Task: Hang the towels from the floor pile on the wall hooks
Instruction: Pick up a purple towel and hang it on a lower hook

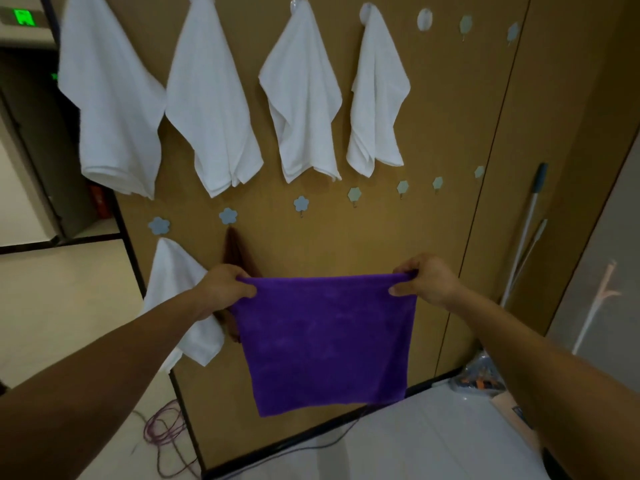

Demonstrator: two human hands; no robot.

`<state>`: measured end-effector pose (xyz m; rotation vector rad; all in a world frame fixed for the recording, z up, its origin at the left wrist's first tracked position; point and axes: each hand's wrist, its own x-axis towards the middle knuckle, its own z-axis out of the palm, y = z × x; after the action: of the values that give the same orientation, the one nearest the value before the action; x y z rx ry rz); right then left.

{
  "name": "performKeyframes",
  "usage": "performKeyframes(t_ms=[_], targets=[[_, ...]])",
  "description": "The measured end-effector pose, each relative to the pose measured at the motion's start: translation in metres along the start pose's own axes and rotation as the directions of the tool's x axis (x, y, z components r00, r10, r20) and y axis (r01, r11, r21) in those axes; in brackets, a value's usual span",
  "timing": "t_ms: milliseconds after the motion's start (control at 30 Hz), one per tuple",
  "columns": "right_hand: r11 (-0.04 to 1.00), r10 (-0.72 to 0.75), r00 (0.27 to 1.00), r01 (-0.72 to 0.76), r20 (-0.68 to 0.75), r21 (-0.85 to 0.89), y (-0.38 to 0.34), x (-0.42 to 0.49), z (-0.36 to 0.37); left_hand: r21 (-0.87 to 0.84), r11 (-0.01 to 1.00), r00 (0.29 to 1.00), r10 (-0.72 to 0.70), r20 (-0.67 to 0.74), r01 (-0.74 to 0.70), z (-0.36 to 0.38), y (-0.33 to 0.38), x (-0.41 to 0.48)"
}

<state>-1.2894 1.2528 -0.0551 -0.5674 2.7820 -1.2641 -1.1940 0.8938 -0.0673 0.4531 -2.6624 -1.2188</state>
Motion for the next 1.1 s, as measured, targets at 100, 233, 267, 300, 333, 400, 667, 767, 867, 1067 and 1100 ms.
performKeyframes(t_ms=[100, 233, 267, 300, 333, 400, 667, 767, 867, 1067, 1100], targets=[[0.986, -0.053, 0.997, 0.043, -0.06, -0.16, -0.002, 0.015, 0.006, 0.07, 0.997, 0.999, 0.017, -0.034, -0.015, -0.004, 0.0, 0.003], [0.971, -0.056, 0.991, 0.026, -0.119, -0.237, -0.005, 0.038, 0.023, 0.285, 0.958, 0.995, 0.026, -0.096, 0.003, -0.006, -0.005, 0.017], [0.971, -0.069, 0.988, 0.034, -0.141, -0.235, -0.008, 0.043, 0.029, 0.364, 0.931, 0.984, 0.073, -0.163, -0.009, -0.005, -0.005, 0.023], [0.98, -0.078, 0.981, 0.043, -0.175, -0.196, -0.011, 0.049, 0.036, 0.425, 0.905, 0.963, 0.14, -0.229, -0.031, -0.003, -0.006, 0.028], [0.992, -0.074, 0.973, 0.051, -0.217, -0.112, -0.016, 0.056, 0.043, 0.452, 0.89, 0.935, 0.214, -0.281, -0.068, 0.0, -0.006, 0.035], [0.99, -0.009, 0.957, 0.049, -0.289, 0.131, -0.026, 0.072, 0.055, 0.376, 0.914, 0.887, 0.297, -0.353, -0.156, 0.005, -0.008, 0.05], [0.926, -0.062, 0.996, 0.08, -0.062, 0.369, -0.045, 0.13, 0.079, -0.275, 0.926, 0.895, 0.121, -0.429, -0.257, 0.021, 0.005, 0.113], [0.97, -0.125, 0.984, 0.095, 0.125, 0.226, -0.042, 0.148, 0.08, -0.401, 0.882, 0.927, 0.095, -0.362, -0.247, 0.024, 0.008, 0.135], [0.973, -0.126, 0.977, 0.088, 0.174, 0.212, -0.038, 0.168, 0.086, -0.346, 0.901, 0.947, 0.171, -0.272, -0.262, 0.029, 0.006, 0.155], [0.98, -0.191, 0.921, 0.197, 0.34, 0.019, -0.022, 0.218, 0.089, -0.212, 0.957, 0.973, 0.218, 0.072, -0.199, 0.037, -0.011, 0.2], [0.978, -0.197, 0.919, 0.21, 0.342, -0.001, -0.018, 0.227, 0.089, -0.22, 0.956, 0.969, 0.223, 0.109, -0.195, 0.036, -0.012, 0.206]])
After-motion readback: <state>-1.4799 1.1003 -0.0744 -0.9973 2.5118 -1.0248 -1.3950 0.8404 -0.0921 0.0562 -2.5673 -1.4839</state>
